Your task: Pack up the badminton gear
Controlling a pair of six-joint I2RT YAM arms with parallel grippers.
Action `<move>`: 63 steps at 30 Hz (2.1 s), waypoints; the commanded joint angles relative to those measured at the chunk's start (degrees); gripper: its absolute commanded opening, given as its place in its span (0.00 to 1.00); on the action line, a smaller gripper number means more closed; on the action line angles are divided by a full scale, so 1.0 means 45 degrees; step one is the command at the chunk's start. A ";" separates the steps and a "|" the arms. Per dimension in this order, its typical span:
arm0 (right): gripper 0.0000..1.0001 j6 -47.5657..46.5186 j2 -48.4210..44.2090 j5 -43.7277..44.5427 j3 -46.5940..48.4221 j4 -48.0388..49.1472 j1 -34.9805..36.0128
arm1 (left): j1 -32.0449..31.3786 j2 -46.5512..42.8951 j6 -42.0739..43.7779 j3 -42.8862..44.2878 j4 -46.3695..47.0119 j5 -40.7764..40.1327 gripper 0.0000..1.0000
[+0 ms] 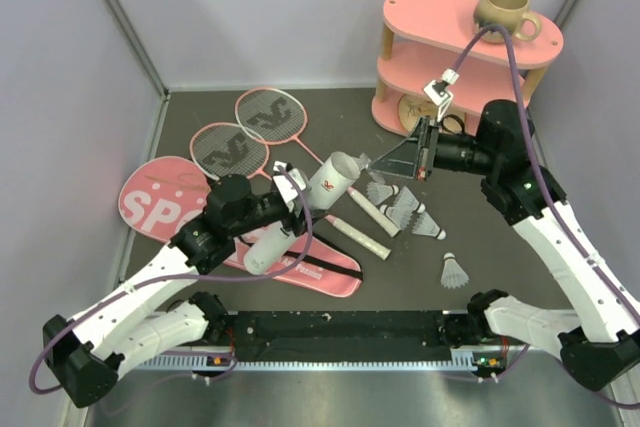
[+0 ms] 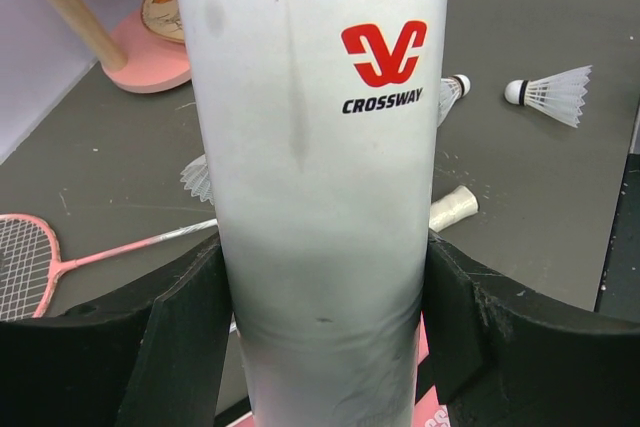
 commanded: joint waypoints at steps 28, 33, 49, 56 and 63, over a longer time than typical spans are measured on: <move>0.64 -0.2314 0.4409 1.5339 -0.4549 -0.3955 -0.6190 | -0.0587 -0.1439 -0.0027 -0.0290 0.0951 -0.1404 0.13; 0.68 -0.1884 0.4040 1.6501 -0.3411 -0.6282 -0.3060 | -0.0607 -0.1458 -0.0008 -0.0212 0.0873 -0.1462 0.13; 0.59 -0.1512 0.4878 1.6306 -0.3919 -0.6187 -0.0479 | -0.0763 -0.1556 0.0012 -0.0231 0.0873 -0.1423 0.13; 0.61 -0.1687 0.4176 1.7398 -0.3509 -0.6577 0.0458 | -0.0802 -0.1536 0.0031 -0.0251 0.0853 -0.1502 0.13; 0.61 -0.1999 0.4174 1.7266 -0.3585 -0.7339 0.1202 | -0.0861 -0.1595 -0.0047 -0.0192 0.0814 -0.1345 0.13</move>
